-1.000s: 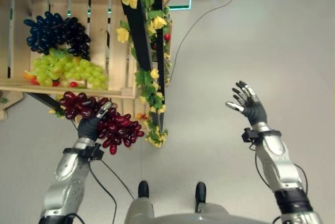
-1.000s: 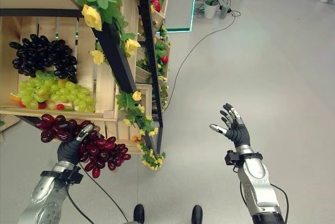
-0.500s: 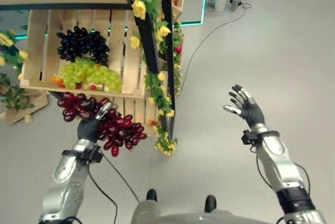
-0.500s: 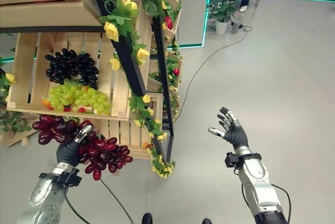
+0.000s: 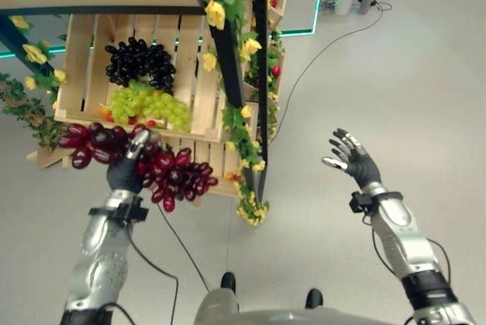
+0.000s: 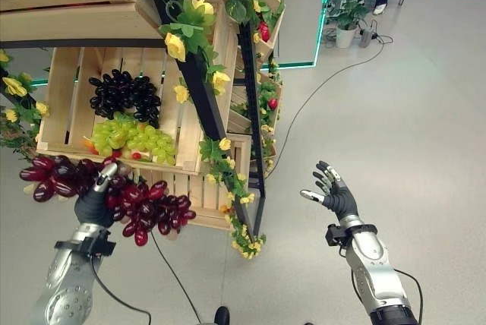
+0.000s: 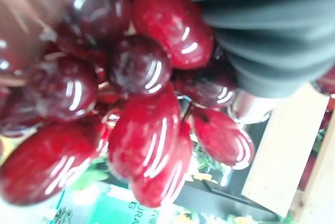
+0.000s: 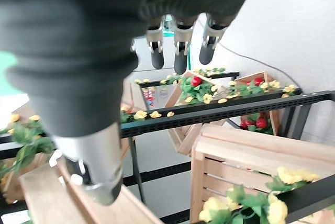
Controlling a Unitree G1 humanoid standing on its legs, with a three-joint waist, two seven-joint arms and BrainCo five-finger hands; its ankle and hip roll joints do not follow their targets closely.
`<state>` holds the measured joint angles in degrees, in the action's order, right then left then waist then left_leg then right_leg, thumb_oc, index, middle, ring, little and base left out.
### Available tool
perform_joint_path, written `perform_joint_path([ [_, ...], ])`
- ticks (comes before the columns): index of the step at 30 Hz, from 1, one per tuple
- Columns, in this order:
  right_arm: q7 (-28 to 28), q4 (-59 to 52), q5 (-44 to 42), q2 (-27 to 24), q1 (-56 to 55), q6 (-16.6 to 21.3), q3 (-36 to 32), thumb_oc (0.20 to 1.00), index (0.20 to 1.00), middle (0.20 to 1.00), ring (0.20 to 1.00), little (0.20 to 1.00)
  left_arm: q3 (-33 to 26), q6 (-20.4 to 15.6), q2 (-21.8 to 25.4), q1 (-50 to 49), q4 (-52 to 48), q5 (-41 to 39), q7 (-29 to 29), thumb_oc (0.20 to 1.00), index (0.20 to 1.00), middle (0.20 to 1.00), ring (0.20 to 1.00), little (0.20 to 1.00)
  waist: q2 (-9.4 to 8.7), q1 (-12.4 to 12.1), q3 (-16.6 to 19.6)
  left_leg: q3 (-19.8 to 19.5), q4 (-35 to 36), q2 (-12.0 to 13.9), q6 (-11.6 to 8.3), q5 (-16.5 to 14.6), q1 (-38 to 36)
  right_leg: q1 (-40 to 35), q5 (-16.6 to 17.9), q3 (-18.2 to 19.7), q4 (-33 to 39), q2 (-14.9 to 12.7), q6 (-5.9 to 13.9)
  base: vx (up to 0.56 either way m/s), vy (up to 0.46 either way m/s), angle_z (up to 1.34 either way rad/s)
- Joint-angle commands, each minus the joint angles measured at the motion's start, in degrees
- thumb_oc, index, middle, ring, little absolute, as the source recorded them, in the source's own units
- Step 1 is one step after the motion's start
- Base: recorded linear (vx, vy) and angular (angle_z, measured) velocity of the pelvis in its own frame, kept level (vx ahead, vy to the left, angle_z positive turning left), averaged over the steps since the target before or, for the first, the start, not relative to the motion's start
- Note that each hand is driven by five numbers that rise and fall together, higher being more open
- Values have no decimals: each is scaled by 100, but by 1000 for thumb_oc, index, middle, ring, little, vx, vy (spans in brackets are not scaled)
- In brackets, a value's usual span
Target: Pick up the fruits from the basket on one side to the basket on the other side
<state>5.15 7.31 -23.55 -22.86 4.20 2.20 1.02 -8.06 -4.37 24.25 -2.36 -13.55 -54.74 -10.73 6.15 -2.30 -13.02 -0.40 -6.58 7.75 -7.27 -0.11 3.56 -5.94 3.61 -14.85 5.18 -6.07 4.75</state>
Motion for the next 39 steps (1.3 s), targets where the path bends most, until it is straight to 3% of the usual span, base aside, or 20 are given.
perform_joint_path([
  [1, -18, -107, -237, -189, 436, 175, 213, 1000, 1000, 1000, 1000, 1000, -181, -660, 588, 623, -196, -178, 301, 200, 200, 200, 200, 200, 49, 158, 276, -188, -322, 299, -583, 198, 612, -379, -1915, -231, -770, -21, -65, 0, 0, 0],
  [4, -11, -65, -246, -207, 440, 135, 260, 1000, 1000, 1000, 1000, 1000, -124, -663, 860, 780, -47, -156, 355, 200, 200, 200, 200, 200, 56, 187, 295, -168, -321, 291, -580, 178, 596, -383, -1914, -232, -772, -30, -53, 34, -2, -1],
  [12, -74, 227, -237, -284, 559, 44, 571, 1000, 1000, 1000, 1000, 1000, 267, -731, 2107, 1779, 831, -387, 712, 200, 200, 200, 200, 200, 93, 322, 369, -116, -280, 275, -560, 146, 559, -374, -1883, -265, -791, -70, 20, 16, -2, 0],
  [14, -94, 324, -210, -267, 579, 23, 721, 1000, 1000, 1000, 1000, 1000, 488, -770, 2608, 2335, 1482, -367, 871, 200, 200, 200, 200, 200, 113, 379, 397, -83, -257, 266, -545, 134, 541, -362, -1860, -262, -790, -94, 48, 21, 1, -1],
  [15, -95, 328, -210, -259, 581, 25, 713, 1000, 1000, 1000, 1000, 1000, 513, -778, 2620, 2369, 1510, -374, 864, 200, 200, 200, 200, 200, 104, 372, 394, -84, -257, 265, -544, 134, 542, -362, -1860, -263, -790, -95, 49, 32, 7, -1],
  [16, -96, 367, -199, -250, 581, 16, 804, 1000, 1000, 1000, 1000, 1000, 658, -801, 2988, 2749, 2044, -216, 1020, 200, 200, 200, 200, 200, 126, 405, 414, -72, -239, 261, -536, 126, 527, -353, -1849, -258, -786, -108, 71, 0, 0, 0],
  [17, -95, 367, -198, -248, 581, 16, 799, 1000, 1000, 1000, 1000, 1000, 669, -803, 2990, 2762, 2052, -218, 1018, 200, 200, 200, 200, 200, 123, 400, 413, -71, -239, 260, -536, 126, 526, -353, -1849, -258, -786, -108, 71, 27, 11, -4],
  [21, -176, 473, -193, -249, 648, 4, 1048, 1000, 1000, 1000, 1000, 1000, 1557, -664, 3705, 4072, 3519, 220, 1210, 200, 200, 200, 200, 200, 186, 518, 431, -13, -197, 255, -524, 133, 518, -315, -1806, -250, -793, -150, 127, 10, 4, -3],
  [23, -180, 468, -168, -228, 649, 3, 1084, 1000, 1000, 1000, 1000, 1000, 1713, -634, 3692, 4288, 3764, 269, 1281, 200, 200, 200, 200, 200, 176, 525, 433, -6, -198, 255, -521, 134, 519, -310, -1801, -245, -796, -159, 135, 3, 1, -2],
  [25, -232, 515, -143, -252, 644, 19, 1138, 1000, 1000, 1000, 1000, 1000, 2126, -602, 3936, 4806, 4139, 932, 1361, 200, 200, 200, 200, 200, 189, 568, 443, 11, -200, 265, -518, 130, 523, -272, -1788, -242, -813, -176, 152, 10, -1, -4],
  [29, -301, 535, -157, -258, 653, 75, 1147, 1000, 1000, 1000, 1000, 1000, 2885, -529, 3893, 5771, 4815, 1777, 1607, 200, 200, 200, 200, 200, 147, 610, 439, 35, -211, 271, -527, 123, 537, -250, -1790, -236, -830, -192, 187, 0, 0, 0],
  [30, -350, 538, -166, -308, 698, 114, 1221, 1000, 1000, 1000, 1000, 1000, 3339, -392, 3857, 6280, 5328, 2481, 1676, 200, 200, 200, 200, 200, 155, 670, 445, 57, -210, 283, -529, 120, 526, -238, -1791, -235, -851, -203, 205, 0, 0, 0],
  [31, -351, 541, -167, -293, 699, 116, 1202, 1000, 1000, 1000, 1000, 1000, 3402, -397, 3845, 6353, 5362, 2482, 1675, 200, 200, 200, 200, 200, 140, 654, 441, 54, -211, 282, -529, 120, 527, -237, -1793, -238, -854, -203, 205, 0, 0, 0],
  [32, -374, 510, -167, -336, 712, 159, 1237, 1000, 1000, 1000, 1000, 1000, 3717, -303, 3788, 6726, 5695, 3262, 1817, 278, 278, 278, 278, 278, 134, 694, 436, 67, -219, 295, -529, 119, 530, -223, -1795, -237, -883, -213, 216, 0, 0, 0],
  [33, -385, 461, -161, -361, 702, 197, 1221, 1000, 1000, 1000, 1000, 1000, 3964, -215, 3754, 6986, 5860, 3801, 1884, 570, 570, 570, 570, 570, 109, 699, 434, 79, -221, 308, -531, 111, 524, -218, -1800, -241, -897, -219, 228, 0, 0, 0],
  [34, -385, 461, -160, -357, 701, 197, 1217, 1000, 1000, 1000, 1000, 1000, 3977, -216, 3751, 7000, 5865, 3800, 1883, 749, 749, 749, 749, 749, 105, 694, 432, 80, -221, 308, -531, 111, 523, -218, -1801, -240, -898, -220, 228, 0, 0, 0],
  [35, -389, 356, -108, -472, 695, 253, 1228, 1000, 1000, 1000, 1000, 1000, 4277, -61, 3727, 7314, 6098, 4682, 2103, 1000, 1000, 1000, 1000, 1000, 112, 745, 445, 111, -211, 327, -537, 111, 508, -211, -1799, -232, -905, -220, 238, 14, 2, -3],
  [36, -390, 356, -107, -456, 694, 253, 1211, 1000, 1000, 1000, 1000, 1000, 4325, -62, 3710, 7369, 6122, 4688, 2107, 1000, 1000, 1000, 1000, 1000, 96, 730, 440, 110, -212, 327, -537, 110, 508, -212, -1801, -233, -906, -220, 238, 29, -4, -4],
  [37, -359, 99, 6, -568, 684, 352, 1228, 1000, 1000, 1000, 1000, 1000, 4476, -19, 3646, 7574, 6025, 5414, 2392, 1000, 1000, 1000, 1000, 1000, 79, 742, 436, 124, -197, 343, -546, 111, 492, -207, -1808, -233, -921, -216, 246, 0, 0, 0],
  [39, -292, -160, -5, -628, 572, 433, 1119, 1000, 1000, 1000, 1000, 1000, 4372, -38, 3712, 7503, 5674, 5741, 2554, 1000, 1000, 1000, 1000, 1000, 31, 717, 426, 127, -193, 355, -556, 110, 493, -203, -1823, -244, -922, -209, 247, 9, -8, -3],
])
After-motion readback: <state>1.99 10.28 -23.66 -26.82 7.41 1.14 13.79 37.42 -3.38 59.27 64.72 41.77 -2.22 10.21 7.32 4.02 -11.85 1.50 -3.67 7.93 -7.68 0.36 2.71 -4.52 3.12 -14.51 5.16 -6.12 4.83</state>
